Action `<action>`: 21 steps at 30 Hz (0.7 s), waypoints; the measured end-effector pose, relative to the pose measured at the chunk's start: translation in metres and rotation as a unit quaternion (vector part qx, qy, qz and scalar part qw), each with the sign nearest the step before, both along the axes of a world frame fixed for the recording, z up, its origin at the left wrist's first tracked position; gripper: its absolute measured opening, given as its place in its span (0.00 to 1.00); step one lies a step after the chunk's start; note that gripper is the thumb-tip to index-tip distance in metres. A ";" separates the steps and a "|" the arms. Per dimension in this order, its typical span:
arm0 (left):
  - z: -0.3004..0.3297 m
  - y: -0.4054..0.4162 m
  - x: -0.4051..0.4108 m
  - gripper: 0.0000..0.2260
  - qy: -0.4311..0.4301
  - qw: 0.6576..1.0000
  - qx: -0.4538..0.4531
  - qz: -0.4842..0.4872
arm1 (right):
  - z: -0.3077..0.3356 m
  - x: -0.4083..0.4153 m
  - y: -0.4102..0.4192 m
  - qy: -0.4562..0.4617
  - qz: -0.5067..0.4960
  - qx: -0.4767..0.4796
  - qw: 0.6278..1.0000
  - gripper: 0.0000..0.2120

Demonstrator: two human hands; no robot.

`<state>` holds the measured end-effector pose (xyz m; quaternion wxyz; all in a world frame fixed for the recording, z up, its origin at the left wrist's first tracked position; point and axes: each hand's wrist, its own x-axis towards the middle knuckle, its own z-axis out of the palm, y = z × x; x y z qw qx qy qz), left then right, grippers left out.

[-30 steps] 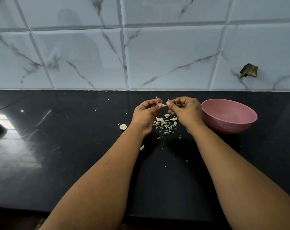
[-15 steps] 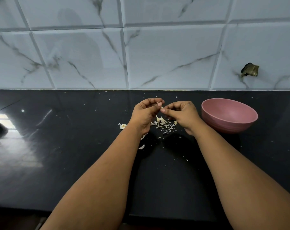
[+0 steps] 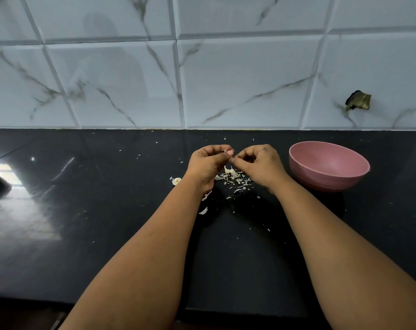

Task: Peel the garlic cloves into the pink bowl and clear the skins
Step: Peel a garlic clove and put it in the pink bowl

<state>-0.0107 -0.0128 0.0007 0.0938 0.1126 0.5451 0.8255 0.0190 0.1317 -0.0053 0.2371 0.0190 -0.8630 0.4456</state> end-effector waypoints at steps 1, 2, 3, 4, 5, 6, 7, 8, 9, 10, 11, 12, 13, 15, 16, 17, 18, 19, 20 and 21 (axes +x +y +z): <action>0.000 0.000 0.000 0.06 0.000 1.000 -0.003 -0.002 | 0.000 0.000 0.000 0.005 -0.001 0.000 1.000 0.09; 0.000 0.000 0.001 0.06 0.000 1.000 -0.005 -0.004 | 0.000 -0.001 0.000 0.008 -0.004 0.000 1.000 0.10; 0.000 0.000 0.001 0.06 -0.001 1.000 -0.006 -0.005 | -0.001 -0.001 -0.001 0.011 -0.008 0.000 1.000 0.10; 0.000 0.000 0.001 0.06 -0.002 1.000 -0.006 -0.007 | -0.001 -0.001 -0.001 0.013 -0.012 0.000 1.000 0.10; 0.000 0.000 0.001 0.06 -0.004 1.000 -0.004 -0.008 | -0.001 -0.002 -0.001 0.014 -0.014 0.000 1.000 0.10; 0.000 0.001 0.001 0.06 -0.005 1.000 -0.001 -0.010 | -0.001 -0.002 -0.002 0.014 -0.014 0.000 1.000 0.10; 0.000 0.001 0.001 0.06 -0.006 1.000 0.003 -0.012 | -0.001 -0.002 -0.002 0.015 -0.012 -0.001 1.000 0.09; 0.000 0.000 0.000 0.06 -0.008 1.000 0.010 -0.015 | -0.001 -0.002 -0.002 0.015 -0.010 -0.003 1.000 0.09; 0.000 0.000 0.000 0.06 -0.011 1.000 0.019 -0.019 | -0.001 -0.002 -0.002 0.015 -0.005 -0.010 1.000 0.08; 0.000 0.000 0.000 0.05 -0.016 0.999 0.030 -0.022 | -0.001 -0.001 -0.002 0.014 -0.001 -0.017 1.000 0.08; 0.000 0.000 -0.001 0.05 -0.021 0.999 0.042 -0.026 | -0.001 -0.001 -0.003 0.015 0.000 -0.023 1.000 0.08; 0.000 0.000 -0.001 0.05 -0.028 0.998 0.054 -0.029 | -0.001 -0.001 -0.003 0.018 0.001 -0.026 0.999 0.08; 0.000 0.000 -0.002 0.05 -0.036 0.997 0.066 -0.031 | -0.001 -0.001 -0.003 0.021 0.003 -0.028 0.999 0.08; -0.001 0.000 -0.003 0.05 -0.050 0.994 0.087 -0.036 | 0.000 0.000 -0.005 0.023 0.010 -0.036 0.999 0.08; -0.001 0.000 -0.003 0.05 -0.056 0.993 0.094 -0.037 | 0.000 0.000 -0.005 0.024 0.012 -0.041 0.999 0.07; -0.001 0.001 -0.004 0.05 -0.061 0.992 0.100 -0.038 | 0.001 0.000 -0.006 0.024 0.013 -0.044 0.999 0.07; -0.001 0.000 -0.005 0.05 -0.066 0.992 0.105 -0.037 | 0.001 0.000 -0.006 0.025 0.013 -0.044 0.999 0.07; -0.001 0.001 -0.005 0.05 -0.069 0.991 0.108 -0.037 | 0.001 0.000 -0.006 0.025 0.012 -0.045 0.999 0.06; -0.002 0.001 -0.005 0.04 -0.072 0.991 0.109 -0.037 | 0.001 0.000 -0.007 0.024 0.010 -0.049 0.998 0.06; -0.003 0.001 -0.005 0.04 -0.074 0.990 0.110 -0.037 | 0.001 0.000 -0.007 0.023 0.008 -0.053 0.998 0.06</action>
